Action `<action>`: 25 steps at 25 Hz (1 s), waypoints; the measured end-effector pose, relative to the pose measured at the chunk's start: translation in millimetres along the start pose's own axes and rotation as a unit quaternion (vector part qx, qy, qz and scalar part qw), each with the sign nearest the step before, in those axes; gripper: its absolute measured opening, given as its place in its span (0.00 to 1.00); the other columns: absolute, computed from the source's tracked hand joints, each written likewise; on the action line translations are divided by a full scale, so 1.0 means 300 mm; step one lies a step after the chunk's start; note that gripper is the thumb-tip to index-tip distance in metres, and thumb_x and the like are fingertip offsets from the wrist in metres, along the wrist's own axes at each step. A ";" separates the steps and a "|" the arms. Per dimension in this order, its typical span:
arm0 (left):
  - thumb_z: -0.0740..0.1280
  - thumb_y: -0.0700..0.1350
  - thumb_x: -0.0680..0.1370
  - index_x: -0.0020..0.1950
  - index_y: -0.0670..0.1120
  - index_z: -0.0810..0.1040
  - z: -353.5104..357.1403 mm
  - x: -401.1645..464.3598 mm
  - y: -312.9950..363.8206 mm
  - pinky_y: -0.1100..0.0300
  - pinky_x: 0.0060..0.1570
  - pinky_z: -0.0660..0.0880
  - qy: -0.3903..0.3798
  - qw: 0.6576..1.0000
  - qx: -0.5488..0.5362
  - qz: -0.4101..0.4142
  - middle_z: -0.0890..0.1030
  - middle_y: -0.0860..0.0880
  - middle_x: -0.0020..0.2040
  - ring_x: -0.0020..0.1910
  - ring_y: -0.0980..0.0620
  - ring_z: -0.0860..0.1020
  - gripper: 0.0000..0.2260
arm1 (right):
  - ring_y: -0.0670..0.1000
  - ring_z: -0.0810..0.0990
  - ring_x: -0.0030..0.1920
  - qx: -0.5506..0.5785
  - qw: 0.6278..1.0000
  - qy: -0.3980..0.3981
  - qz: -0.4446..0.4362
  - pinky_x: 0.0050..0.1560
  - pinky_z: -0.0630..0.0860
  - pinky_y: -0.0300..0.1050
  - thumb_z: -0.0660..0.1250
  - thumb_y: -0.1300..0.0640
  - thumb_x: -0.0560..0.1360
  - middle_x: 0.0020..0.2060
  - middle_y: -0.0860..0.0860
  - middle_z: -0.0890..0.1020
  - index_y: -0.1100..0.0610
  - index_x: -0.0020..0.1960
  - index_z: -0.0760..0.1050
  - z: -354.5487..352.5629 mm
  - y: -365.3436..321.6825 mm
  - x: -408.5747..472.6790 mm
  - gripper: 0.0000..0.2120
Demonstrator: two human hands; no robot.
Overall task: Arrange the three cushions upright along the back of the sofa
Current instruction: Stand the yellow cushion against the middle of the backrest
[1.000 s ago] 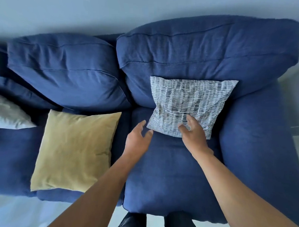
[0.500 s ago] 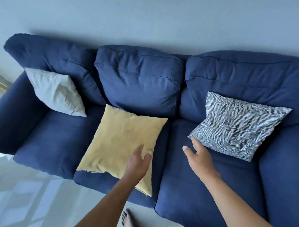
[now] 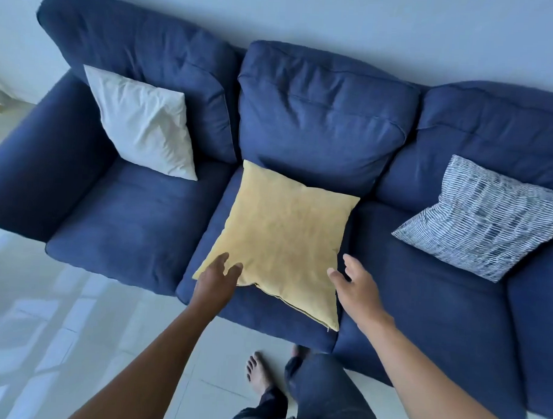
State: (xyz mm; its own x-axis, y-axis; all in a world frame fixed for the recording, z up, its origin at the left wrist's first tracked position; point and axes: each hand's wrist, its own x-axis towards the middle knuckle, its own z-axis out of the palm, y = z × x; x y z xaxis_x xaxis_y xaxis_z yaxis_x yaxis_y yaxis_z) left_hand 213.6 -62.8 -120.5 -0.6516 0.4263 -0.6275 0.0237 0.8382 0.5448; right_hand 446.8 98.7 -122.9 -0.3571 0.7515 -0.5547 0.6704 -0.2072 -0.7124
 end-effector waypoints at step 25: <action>0.62 0.62 0.79 0.61 0.48 0.75 0.091 1.057 0.211 0.53 0.60 0.73 -0.075 0.990 -0.023 -0.120 0.77 0.51 0.60 0.57 0.47 0.76 0.20 | 0.55 0.72 0.70 0.203 0.920 0.114 0.314 0.70 0.66 0.53 0.70 0.24 0.64 0.71 0.47 0.73 0.54 0.77 0.66 0.222 0.070 0.845 0.51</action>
State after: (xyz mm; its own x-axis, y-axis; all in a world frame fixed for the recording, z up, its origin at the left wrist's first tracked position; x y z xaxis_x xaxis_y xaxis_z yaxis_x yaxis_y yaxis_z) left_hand 29.1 134.7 -300.1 -0.5144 0.2660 -0.8152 -0.1540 0.9066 0.3930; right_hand 327.1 243.1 -307.0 0.1948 0.5064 -0.8400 0.3830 -0.8277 -0.4101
